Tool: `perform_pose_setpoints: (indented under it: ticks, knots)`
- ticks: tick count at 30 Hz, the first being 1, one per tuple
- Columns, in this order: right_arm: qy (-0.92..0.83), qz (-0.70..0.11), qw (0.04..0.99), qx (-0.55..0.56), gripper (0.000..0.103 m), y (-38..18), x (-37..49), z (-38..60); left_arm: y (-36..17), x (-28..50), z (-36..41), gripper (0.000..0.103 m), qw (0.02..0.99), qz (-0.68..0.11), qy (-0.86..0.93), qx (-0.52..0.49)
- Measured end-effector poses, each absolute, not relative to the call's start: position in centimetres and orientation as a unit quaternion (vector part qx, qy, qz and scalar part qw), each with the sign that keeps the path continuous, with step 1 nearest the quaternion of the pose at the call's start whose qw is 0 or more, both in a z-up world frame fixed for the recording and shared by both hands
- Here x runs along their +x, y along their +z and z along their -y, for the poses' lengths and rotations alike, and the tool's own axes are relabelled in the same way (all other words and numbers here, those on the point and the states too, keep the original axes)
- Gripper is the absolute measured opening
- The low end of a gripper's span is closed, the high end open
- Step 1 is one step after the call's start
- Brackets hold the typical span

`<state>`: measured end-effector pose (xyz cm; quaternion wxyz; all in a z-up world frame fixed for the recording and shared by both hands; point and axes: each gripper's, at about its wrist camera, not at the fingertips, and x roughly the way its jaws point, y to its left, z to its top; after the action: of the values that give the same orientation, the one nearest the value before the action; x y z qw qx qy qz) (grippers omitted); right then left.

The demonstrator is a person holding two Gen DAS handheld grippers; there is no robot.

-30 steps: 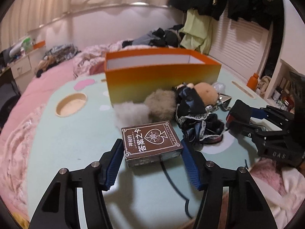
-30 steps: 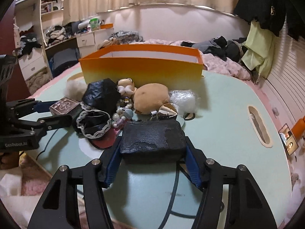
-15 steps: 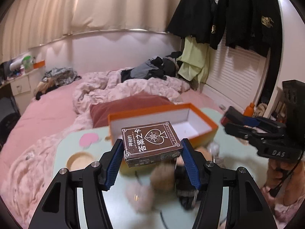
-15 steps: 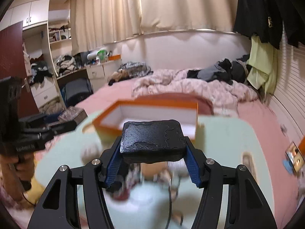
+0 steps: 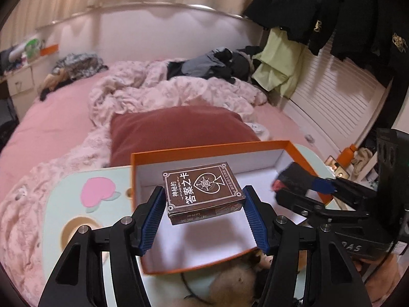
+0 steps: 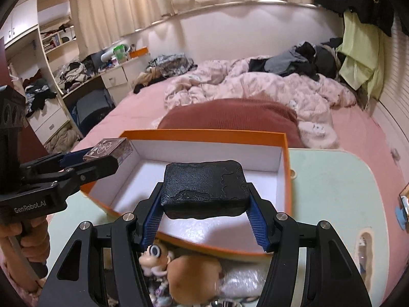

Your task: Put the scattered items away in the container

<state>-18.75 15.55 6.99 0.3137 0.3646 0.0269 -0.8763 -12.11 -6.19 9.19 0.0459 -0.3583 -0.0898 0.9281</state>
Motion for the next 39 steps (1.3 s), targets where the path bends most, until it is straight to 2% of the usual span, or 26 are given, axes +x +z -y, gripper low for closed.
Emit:
perform_pose_setpoints:
  ticks: [2,3,4,5,7,11,16,20,24,29,36,39]
  knots:
    - [-0.879,-0.020,0.309,0.363,0.061,6.9,-19.3,-15.4,8.9,-12.6,6.3,0.069,0.046,0.104,0.926,-0.361]
    - [-0.881,-0.017,0.303,0.362,0.062,7.0,-19.4,-15.5,8.7,-12.5,6.4,0.077,0.042,0.107,0.926,-0.361]
    - [-0.884,-0.014,0.296,0.363,0.066,7.0,-19.5,-15.6,8.7,-12.3,6.5,0.080,0.037,0.107,0.926,-0.359]
    - [-0.886,-0.009,0.290,0.362,0.070,7.2,-19.4,-15.8,8.8,-11.7,6.6,0.080,0.031,0.102,0.928,-0.357]
    - [-0.889,0.003,0.288,0.355,0.072,7.8,-18.8,-16.5,9.0,-10.7,6.6,0.082,0.021,0.091,0.931,-0.353]
    - [-0.893,0.012,0.298,0.337,0.072,9.0,-16.5,-17.6,9.7,-7.4,6.4,0.085,0.033,0.083,0.935,-0.342]
    - [-0.896,-0.018,0.305,0.322,0.072,9.4,-12.5,-18.0,9.7,-2.5,5.3,0.091,0.049,0.062,0.942,-0.326]
    - [-0.894,-0.035,0.303,0.327,0.072,8.5,-9.4,-18.7,7.8,1.5,4.4,0.093,0.034,0.029,0.944,-0.327]
    - [-0.895,-0.059,0.283,0.339,0.072,7.0,-7.1,-19.5,5.4,4.4,4.8,0.093,0.012,0.034,0.942,-0.334]
    - [-0.903,-0.064,0.253,0.343,0.072,4.9,-5.1,-21.0,3.9,5.0,5.7,0.093,-0.008,0.064,0.941,-0.331]
    - [-0.901,-0.083,0.228,0.360,0.072,2.6,-4.5,-21.3,1.5,4.2,4.3,0.093,-0.018,0.043,0.929,-0.368]
    - [-0.899,-0.090,0.221,0.366,0.081,2.2,-4.8,-21.3,1.1,4.1,3.6,0.100,-0.024,0.018,0.930,-0.367]
